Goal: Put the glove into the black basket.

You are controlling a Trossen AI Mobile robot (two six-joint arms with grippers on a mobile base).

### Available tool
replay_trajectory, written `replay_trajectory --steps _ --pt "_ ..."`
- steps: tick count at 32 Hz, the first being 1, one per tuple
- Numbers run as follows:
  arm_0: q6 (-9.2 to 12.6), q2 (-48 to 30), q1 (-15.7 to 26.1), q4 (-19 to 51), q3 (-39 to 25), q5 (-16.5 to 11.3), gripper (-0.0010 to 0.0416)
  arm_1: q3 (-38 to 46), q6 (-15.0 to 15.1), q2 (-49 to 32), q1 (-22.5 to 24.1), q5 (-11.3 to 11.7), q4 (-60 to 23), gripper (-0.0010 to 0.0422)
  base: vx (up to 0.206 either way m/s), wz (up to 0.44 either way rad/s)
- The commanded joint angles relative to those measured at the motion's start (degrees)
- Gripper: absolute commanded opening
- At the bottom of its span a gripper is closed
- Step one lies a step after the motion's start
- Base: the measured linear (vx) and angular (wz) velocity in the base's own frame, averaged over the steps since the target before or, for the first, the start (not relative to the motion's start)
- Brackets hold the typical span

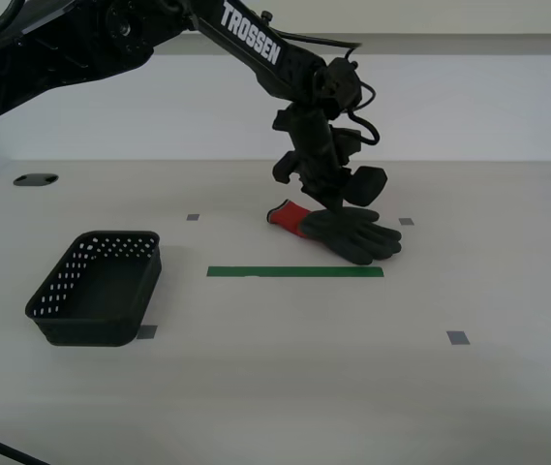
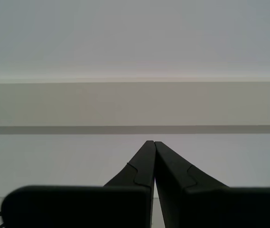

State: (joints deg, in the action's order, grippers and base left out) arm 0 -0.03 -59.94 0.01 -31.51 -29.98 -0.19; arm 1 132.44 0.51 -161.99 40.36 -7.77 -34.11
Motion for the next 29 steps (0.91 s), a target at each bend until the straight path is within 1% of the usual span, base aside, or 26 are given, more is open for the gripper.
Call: replay_trajectory --steps 1,2,3,5,6,7,8,9,10,11,12,13,14,15,17,18,19,20,21,22,23,25,26,27,28,29 --pt "0.0 0.0 0.0 0.11 -0.07 0.02 0.0001 -0.11 -0.31 -0.02 -0.04 2.89 0.68 -0.0001 0.0 0.0" --pt "0.0 0.0 -0.02 0.11 -0.07 0.02 0.0 -0.33 -0.85 -0.02 -0.07 3.45 0.74 -0.0001 0.0 0.0" --pt "0.0 0.0 -0.02 0.31 -0.07 0.02 0.0001 -0.9 -2.8 -0.02 -0.07 4.72 0.59 -0.0001 0.0 0.0" --pt "0.0 0.0 -0.02 0.33 -0.07 0.02 0.0001 -1.57 -4.42 -0.02 0.02 4.76 0.68 -0.0001 0.0 0.0" --pt "0.0 0.0 -0.02 0.31 -0.07 0.02 0.0001 -1.79 -4.7 -0.02 0.09 4.72 0.87 -0.0001 0.0 0.0" --pt "0.0 0.0 0.0 0.31 -0.07 0.02 0.0001 -2.23 -4.59 -0.02 0.22 4.57 1.53 -0.0001 0.0 0.0" --pt "0.0 0.0 0.0 0.28 -0.07 0.02 0.0 -2.32 -4.2 -0.02 0.33 3.91 1.79 -0.0001 0.0 0.0" --pt "0.0 0.0 0.0 0.35 -0.07 0.02 0.0001 -2.32 -2.19 -0.02 0.55 -0.33 2.12 0.0 0.0 0.0" --pt "0.0 0.0 -0.02 0.31 -0.07 0.02 0.0001 -2.32 -1.77 -0.02 0.59 -2.36 2.23 0.0 0.0 0.0" --pt "0.0 0.0 0.0 0.33 -0.07 0.02 0.0001 -2.32 -1.77 -0.02 0.7 -6.78 2.45 0.0 0.0 0.0" --pt "0.0 0.0 -0.02 0.35 -0.07 0.02 0.0001 -2.32 -1.79 -0.02 0.81 -8.98 2.54 0.0 0.0 0.0" --pt "0.0 0.0 -0.02 0.31 -0.07 0.02 0.0 -2.32 -1.7 -0.02 0.92 -9.57 2.67 0.0001 0.0 0.0" --pt "0.02 0.0 -0.02 0.33 -0.07 0.02 0.0001 -2.32 -1.55 -0.02 1.01 -9.49 2.89 0.0002 0.0 0.0" --pt "0.0 0.0 0.0 0.33 -0.07 0.02 0.0001 -2.32 0.07 -0.02 1.05 -9.14 3.37 0.0011 0.0 0.0" --pt "0.0 0.0 -0.02 0.33 -0.07 0.02 0.0001 -2.32 1.07 -0.02 1.05 -5.84 3.67 0.0038 0.0 0.0" --pt "0.0 0.0 0.0 0.33 -0.07 0.02 0.0001 -2.32 1.81 -0.02 1.05 -3.58 3.69 0.0067 0.0 0.0" --pt "0.0 0.0 -0.02 0.33 -0.07 0.02 0.0001 -2.32 1.88 -0.02 1.03 -2.93 3.76 0.009 0.0 0.0" --pt "0.02 0.0 0.0 0.33 -0.07 0.02 0.0001 -2.4 1.79 -0.02 1.03 -2.49 3.91 0.0124 0.0 0.0" --pt "0.0 0.0 0.0 0.35 -0.07 0.02 0.0001 -2.47 1.25 -0.02 1.16 -0.66 3.96 0.0171 0.0 0.0" --pt "0.0 0.0 -0.02 0.35 -0.07 0.02 0.0001 -2.6 0.96 -0.02 1.22 -0.11 3.96 0.0189 0.0 0.0" --pt "0.0 0.0 0.0 0.33 -0.07 0.02 0.0 -3.34 0.17 -0.02 1.31 0.13 4.15 0.0232 0.0 0.0" --pt "0.0 0.0 -0.02 0.35 -0.07 0.02 0.0001 -4.52 -0.11 -0.02 1.42 0.26 4.63 0.0268 0.0 0.0" --pt "0.0 0.0 -0.02 0.35 -0.07 0.02 0.0001 -5.09 -0.09 -0.02 1.46 0.44 5.11 0.0279 0.0 0.0" --pt "0.02 0.0 -0.02 0.35 -0.07 0.02 0.0001 -6.4 -0.09 -0.02 1.57 2.1 6.43 0.0299 0.0 0.0" --pt "0.0 0.0 -0.02 0.35 -0.07 0.02 0.0001 -7.06 -0.09 -0.02 1.62 3.1 7.45 0.0306 0.0 0.0" --pt "0.0 0.0 -0.02 0.35 -0.07 0.02 0.0 -7.32 -0.09 -0.02 1.64 3.34 7.82 0.0307 0.0 0.0"
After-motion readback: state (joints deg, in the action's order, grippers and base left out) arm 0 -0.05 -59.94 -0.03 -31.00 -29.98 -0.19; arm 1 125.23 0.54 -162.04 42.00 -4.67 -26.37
